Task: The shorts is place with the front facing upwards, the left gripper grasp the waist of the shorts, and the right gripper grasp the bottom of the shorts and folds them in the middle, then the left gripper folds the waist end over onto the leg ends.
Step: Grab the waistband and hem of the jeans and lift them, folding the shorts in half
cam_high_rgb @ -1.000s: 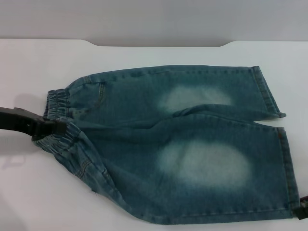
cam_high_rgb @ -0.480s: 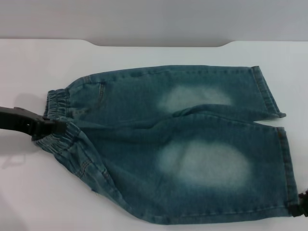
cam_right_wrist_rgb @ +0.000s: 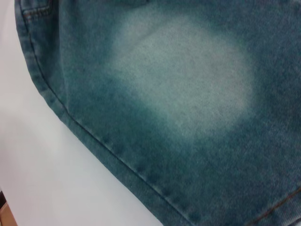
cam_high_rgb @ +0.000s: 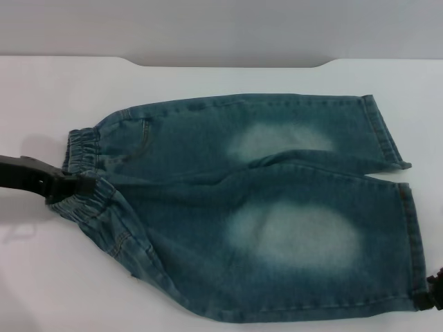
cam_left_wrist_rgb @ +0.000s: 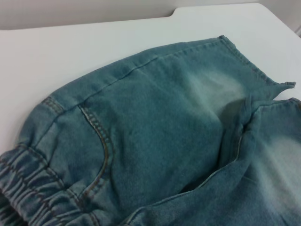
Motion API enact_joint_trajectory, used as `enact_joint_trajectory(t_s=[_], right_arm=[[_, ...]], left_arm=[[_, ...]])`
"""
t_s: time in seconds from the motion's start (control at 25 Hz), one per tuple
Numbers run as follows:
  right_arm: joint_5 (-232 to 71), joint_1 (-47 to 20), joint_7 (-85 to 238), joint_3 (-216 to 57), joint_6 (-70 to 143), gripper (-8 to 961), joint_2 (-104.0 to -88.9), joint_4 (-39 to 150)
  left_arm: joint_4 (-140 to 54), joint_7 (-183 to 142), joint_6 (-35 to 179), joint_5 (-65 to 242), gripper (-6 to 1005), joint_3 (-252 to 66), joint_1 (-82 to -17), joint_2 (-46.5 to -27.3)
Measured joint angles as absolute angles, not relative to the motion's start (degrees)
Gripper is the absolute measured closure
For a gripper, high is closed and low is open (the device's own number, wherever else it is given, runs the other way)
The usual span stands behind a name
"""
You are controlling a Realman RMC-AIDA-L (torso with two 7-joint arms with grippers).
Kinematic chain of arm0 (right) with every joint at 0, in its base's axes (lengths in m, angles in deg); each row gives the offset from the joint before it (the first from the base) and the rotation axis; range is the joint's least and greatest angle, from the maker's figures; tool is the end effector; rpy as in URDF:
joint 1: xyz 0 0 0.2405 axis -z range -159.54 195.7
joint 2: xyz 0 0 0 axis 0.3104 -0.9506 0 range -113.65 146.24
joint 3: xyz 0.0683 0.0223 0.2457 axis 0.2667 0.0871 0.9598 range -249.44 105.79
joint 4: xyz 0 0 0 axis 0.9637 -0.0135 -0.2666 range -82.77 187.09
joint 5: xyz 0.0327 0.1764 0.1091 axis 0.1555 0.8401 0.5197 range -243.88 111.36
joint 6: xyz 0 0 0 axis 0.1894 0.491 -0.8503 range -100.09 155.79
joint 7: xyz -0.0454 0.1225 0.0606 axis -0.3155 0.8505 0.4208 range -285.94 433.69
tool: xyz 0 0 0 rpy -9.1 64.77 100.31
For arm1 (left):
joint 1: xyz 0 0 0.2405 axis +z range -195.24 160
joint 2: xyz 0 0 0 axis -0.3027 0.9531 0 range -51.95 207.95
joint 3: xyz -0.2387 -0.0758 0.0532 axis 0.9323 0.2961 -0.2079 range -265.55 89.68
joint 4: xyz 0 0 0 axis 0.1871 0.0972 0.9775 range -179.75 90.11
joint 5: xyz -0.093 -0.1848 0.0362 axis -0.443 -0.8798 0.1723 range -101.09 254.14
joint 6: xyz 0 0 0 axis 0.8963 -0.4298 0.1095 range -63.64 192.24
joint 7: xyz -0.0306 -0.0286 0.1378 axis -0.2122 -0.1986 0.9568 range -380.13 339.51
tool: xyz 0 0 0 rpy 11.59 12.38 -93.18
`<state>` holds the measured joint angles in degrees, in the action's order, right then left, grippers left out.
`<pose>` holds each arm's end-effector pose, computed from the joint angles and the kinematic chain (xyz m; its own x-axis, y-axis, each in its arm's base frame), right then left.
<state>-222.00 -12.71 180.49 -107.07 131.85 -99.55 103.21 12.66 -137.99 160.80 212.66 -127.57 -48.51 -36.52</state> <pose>0.3238 0.2852 0.0491 0.6317 -0.7657 0.1210 -0.7598 -0.6425 -0.0993 -0.2815 0.3377 0.0730 0.6426 0.7406 0.1965 0.7659 -0.6139 -0.1912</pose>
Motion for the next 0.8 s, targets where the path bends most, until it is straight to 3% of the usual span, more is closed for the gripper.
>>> enact_joint_trajectory(t_s=[0.8], right_arm=[[-221.59,-13.50,180.44,-107.06,133.53,533,-100.19,104.66]], left_arm=[[12.57,-138.00,159.88,212.89,959,-128.35,-48.56,-36.61]])
